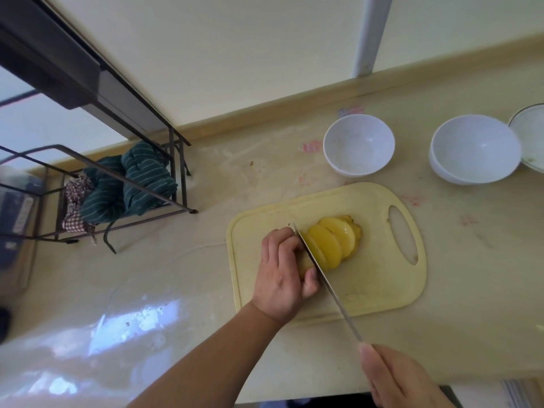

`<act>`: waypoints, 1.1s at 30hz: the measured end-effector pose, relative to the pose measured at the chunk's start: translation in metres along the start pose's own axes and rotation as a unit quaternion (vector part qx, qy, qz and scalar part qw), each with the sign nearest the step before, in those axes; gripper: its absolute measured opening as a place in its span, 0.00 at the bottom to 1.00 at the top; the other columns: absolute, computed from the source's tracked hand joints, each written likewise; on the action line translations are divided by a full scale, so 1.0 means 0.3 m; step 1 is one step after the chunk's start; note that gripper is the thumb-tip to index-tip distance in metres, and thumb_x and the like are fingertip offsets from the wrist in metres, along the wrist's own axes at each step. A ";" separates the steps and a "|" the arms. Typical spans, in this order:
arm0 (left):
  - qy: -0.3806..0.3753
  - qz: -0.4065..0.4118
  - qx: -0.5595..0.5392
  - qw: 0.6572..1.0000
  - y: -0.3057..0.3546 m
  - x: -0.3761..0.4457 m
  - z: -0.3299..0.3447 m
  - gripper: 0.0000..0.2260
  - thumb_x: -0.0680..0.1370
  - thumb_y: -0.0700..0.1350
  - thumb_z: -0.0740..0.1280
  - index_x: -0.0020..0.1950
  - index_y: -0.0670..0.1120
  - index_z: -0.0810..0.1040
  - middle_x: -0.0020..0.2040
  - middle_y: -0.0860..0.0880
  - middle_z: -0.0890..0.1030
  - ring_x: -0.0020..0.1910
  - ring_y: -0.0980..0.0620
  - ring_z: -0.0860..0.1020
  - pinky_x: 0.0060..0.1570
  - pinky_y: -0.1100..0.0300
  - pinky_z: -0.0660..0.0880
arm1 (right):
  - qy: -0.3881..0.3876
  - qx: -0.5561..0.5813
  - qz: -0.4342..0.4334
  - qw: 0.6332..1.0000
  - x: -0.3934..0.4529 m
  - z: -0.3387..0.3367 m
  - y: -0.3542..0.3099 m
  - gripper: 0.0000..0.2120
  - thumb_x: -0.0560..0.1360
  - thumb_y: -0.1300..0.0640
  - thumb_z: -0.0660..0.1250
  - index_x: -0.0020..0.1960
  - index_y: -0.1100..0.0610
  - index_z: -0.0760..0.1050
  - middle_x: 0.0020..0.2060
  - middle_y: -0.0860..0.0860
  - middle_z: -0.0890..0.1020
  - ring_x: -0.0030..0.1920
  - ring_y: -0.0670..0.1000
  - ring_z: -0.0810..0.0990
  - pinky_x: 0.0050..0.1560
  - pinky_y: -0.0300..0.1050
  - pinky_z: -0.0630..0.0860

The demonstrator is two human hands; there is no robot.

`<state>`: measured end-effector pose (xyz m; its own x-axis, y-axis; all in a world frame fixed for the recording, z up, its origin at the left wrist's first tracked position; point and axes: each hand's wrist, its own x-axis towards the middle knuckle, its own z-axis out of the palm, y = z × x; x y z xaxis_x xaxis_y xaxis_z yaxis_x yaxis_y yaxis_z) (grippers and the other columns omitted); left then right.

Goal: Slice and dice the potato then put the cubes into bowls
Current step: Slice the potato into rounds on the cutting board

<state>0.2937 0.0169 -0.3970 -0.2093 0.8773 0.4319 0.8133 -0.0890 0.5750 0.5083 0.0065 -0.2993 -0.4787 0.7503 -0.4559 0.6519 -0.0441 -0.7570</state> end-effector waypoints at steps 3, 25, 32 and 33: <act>-0.002 -0.002 0.002 1.000 0.001 -0.002 -0.001 0.18 0.84 0.57 0.55 0.59 0.42 0.69 0.59 0.44 0.69 0.58 0.41 0.71 0.61 0.48 0.72 | -0.026 -0.004 0.006 1.000 0.004 -0.004 -0.028 0.15 0.84 0.50 0.53 0.46 0.41 0.76 0.28 0.47 0.78 0.30 0.44 0.77 0.39 0.29 0.68; -0.050 -0.008 0.052 0.997 0.010 -0.058 -0.059 0.17 0.85 0.57 0.53 0.64 0.45 0.68 0.63 0.45 0.68 0.63 0.42 0.70 0.65 0.45 0.68 | -0.099 0.112 0.074 0.986 0.045 -0.123 -0.166 0.26 0.68 0.31 0.50 0.31 0.51 0.70 0.20 0.49 0.70 0.21 0.43 0.67 0.28 0.34 0.62; -0.041 -0.001 0.063 0.997 0.006 -0.058 -0.044 0.19 0.85 0.57 0.54 0.65 0.43 0.68 0.64 0.44 0.69 0.64 0.41 0.70 0.67 0.46 0.67 | -0.068 0.090 0.056 0.992 0.020 -0.101 -0.203 0.20 0.64 0.29 0.49 0.32 0.40 0.73 0.22 0.47 0.73 0.24 0.43 0.71 0.32 0.38 0.64; -0.042 -0.001 0.064 0.997 0.003 -0.058 -0.042 0.19 0.85 0.57 0.55 0.66 0.43 0.68 0.64 0.43 0.70 0.64 0.40 0.70 0.67 0.45 0.68 | -0.065 0.088 0.055 0.992 0.016 -0.098 -0.207 0.20 0.64 0.29 0.49 0.33 0.39 0.73 0.22 0.47 0.73 0.25 0.43 0.71 0.32 0.38 0.65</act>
<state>0.2913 -0.0044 -0.3953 -0.1685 0.9142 0.3687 0.8770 -0.0318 0.4795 0.4829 0.0323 -0.2408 -0.4899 0.6433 -0.5883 0.5974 -0.2438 -0.7640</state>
